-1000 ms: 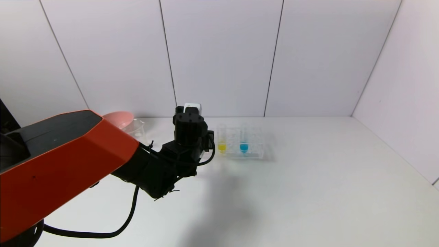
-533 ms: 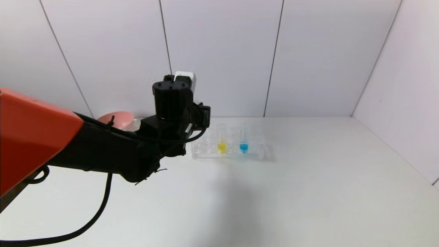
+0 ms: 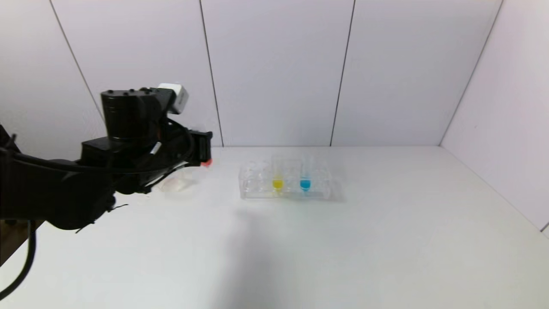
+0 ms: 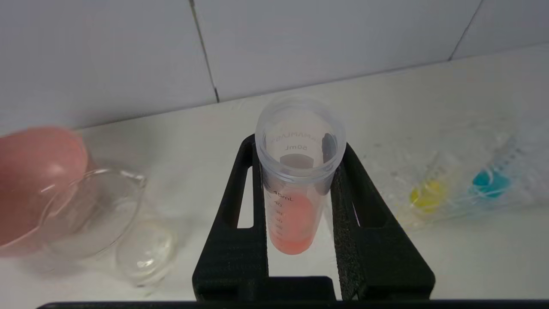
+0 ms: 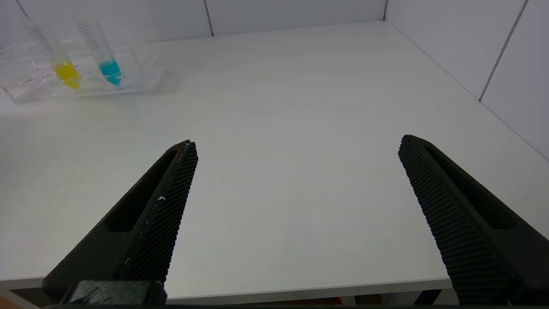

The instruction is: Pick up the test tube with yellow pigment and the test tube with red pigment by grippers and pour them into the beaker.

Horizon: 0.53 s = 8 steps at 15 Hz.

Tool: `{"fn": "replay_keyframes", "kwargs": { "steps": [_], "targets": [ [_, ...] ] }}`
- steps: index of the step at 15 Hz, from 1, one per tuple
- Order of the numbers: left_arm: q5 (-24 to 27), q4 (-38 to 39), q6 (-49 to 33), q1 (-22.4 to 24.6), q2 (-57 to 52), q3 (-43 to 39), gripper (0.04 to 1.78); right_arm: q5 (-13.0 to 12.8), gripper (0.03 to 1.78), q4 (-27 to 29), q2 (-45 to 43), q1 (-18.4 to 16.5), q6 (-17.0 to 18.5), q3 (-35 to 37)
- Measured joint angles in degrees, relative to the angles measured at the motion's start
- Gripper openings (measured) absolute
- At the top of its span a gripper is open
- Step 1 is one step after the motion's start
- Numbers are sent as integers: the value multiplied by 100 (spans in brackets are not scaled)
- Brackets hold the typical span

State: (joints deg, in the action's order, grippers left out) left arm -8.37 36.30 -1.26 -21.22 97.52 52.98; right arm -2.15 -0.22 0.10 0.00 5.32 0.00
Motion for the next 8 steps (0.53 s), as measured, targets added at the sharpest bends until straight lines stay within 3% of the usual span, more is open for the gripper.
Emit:
{"fn": "replay_keyframes", "kwargs": {
  "steps": [8],
  "targets": [
    [4128,-172,52,4164,-996,-1046,44,0,171,-2,1,0,2,0]
  ]
}}
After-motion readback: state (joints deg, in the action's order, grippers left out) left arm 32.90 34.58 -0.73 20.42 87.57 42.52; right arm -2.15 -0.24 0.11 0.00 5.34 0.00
